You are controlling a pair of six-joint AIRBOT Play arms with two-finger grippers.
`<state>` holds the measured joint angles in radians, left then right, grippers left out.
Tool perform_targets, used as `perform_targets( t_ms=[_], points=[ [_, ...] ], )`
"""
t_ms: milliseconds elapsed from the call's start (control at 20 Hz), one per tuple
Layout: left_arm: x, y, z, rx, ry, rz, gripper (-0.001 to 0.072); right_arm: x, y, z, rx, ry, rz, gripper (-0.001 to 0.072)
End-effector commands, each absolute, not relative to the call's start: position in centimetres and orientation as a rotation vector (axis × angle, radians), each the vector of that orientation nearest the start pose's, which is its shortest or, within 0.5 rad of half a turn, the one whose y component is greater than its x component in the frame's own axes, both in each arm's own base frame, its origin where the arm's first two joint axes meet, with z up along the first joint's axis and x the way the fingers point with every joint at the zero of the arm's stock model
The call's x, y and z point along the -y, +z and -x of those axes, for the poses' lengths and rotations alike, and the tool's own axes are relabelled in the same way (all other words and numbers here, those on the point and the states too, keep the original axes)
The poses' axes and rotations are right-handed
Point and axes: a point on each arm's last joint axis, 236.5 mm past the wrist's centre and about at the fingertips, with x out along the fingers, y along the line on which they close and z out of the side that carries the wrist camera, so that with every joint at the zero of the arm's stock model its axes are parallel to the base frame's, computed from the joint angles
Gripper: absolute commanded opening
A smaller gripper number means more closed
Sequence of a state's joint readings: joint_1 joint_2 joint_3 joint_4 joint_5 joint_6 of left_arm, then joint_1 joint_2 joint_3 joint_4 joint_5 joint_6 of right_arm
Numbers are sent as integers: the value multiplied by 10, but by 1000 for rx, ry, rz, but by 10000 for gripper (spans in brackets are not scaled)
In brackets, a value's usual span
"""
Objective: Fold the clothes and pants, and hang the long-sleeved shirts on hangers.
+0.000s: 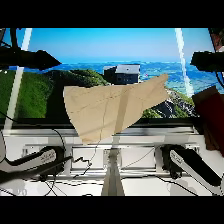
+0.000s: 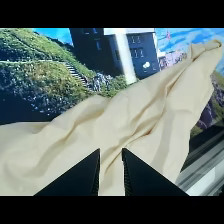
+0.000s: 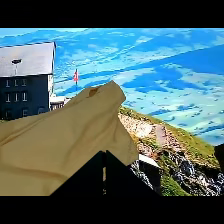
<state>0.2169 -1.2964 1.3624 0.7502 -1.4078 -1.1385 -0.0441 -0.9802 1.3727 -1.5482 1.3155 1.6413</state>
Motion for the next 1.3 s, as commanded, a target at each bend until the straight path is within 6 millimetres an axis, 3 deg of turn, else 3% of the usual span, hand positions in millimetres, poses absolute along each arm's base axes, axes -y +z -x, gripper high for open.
perform_targets(
  t_ms=[0,700,850,1000,1100,1150,1250],
  points=[
    [87,132,-397,-1032,-640,402,158,10,187,-356,-923,-55,-101,13],
    [87,132,-397,-1032,-640,402,158,10,187,-356,-922,-55,-101,14],
    [84,136,-410,-981,-612,413,158,10,191,-362,-889,-53,-99,13],
    [97,143,-405,-984,-654,463,160,36,200,-382,-817,-78,99,13],
    [103,141,-400,-1004,-672,448,160,65,174,-383,-912,-73,254,12],
    [106,141,-400,-1007,-678,443,159,80,150,-379,-992,-76,261,12],
    [111,141,-399,-1009,-689,437,158,107,82,-360,-1169,-86,158,11]
  ],
)
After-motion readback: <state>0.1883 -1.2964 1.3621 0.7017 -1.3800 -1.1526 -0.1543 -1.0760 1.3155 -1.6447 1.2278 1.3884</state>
